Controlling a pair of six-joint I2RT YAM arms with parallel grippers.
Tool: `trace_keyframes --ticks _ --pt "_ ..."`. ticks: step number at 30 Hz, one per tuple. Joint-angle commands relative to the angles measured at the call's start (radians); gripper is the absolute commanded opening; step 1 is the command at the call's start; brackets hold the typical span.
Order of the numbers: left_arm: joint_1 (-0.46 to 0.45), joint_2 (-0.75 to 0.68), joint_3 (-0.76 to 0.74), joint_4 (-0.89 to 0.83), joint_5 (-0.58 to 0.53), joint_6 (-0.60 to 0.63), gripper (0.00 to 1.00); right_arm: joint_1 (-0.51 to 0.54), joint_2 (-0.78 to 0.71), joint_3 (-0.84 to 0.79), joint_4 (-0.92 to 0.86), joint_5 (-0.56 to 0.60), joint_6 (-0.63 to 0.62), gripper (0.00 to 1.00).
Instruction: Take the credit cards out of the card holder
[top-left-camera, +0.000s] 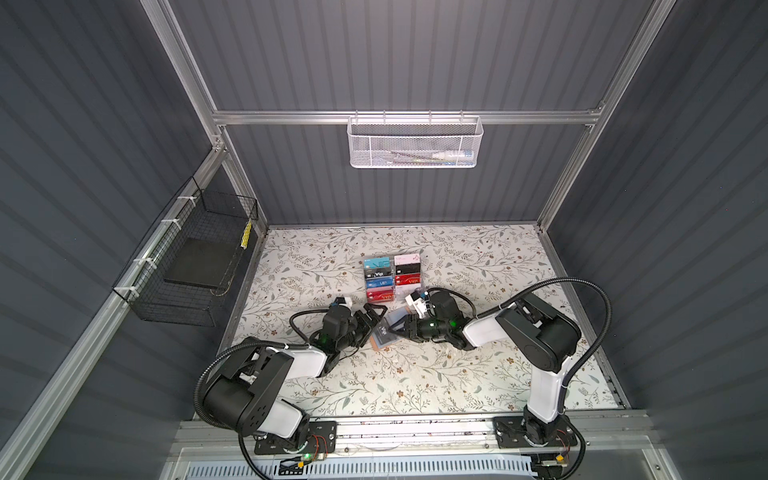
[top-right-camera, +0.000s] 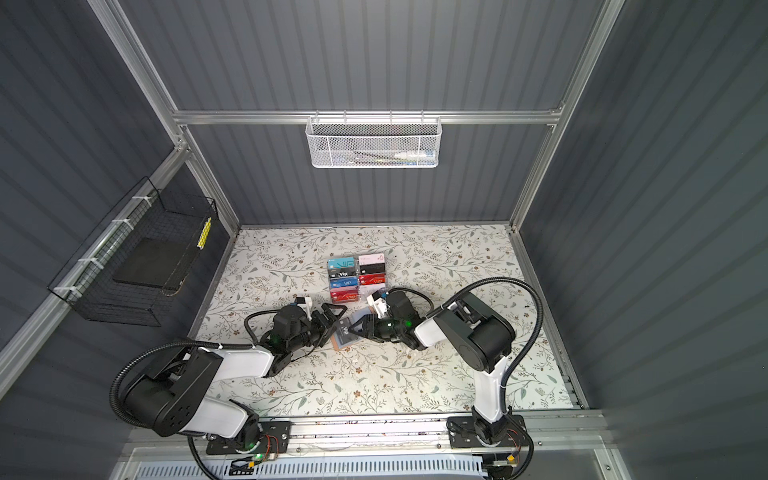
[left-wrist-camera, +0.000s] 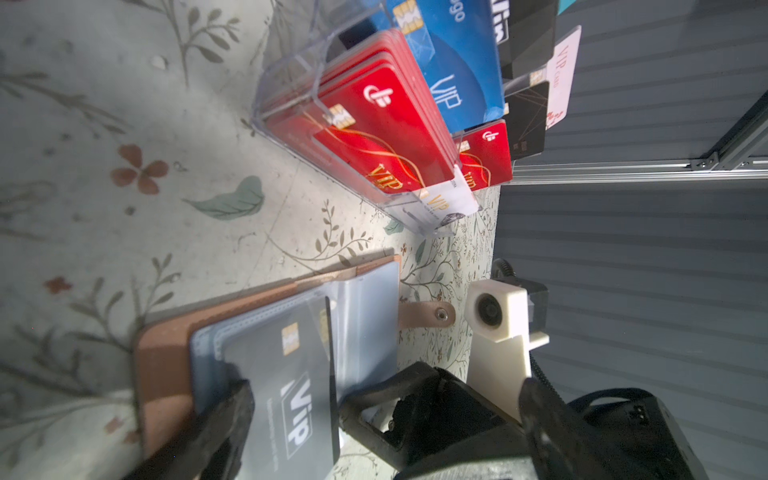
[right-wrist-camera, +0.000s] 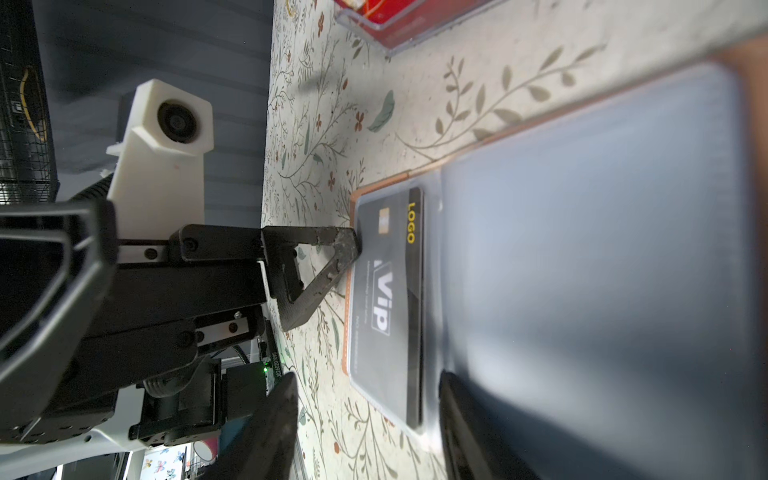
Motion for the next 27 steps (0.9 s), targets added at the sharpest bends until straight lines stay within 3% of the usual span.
trace_keyframes --ticks 1,27 --pt "-0.005 0.015 -0.044 -0.075 -0.006 -0.008 1.00 0.005 0.031 -0.010 0.046 -0.024 0.017 0.56" --pt "-0.004 0.125 -0.104 0.068 0.006 -0.020 1.00 0.024 0.115 0.013 0.205 -0.075 0.100 0.55"
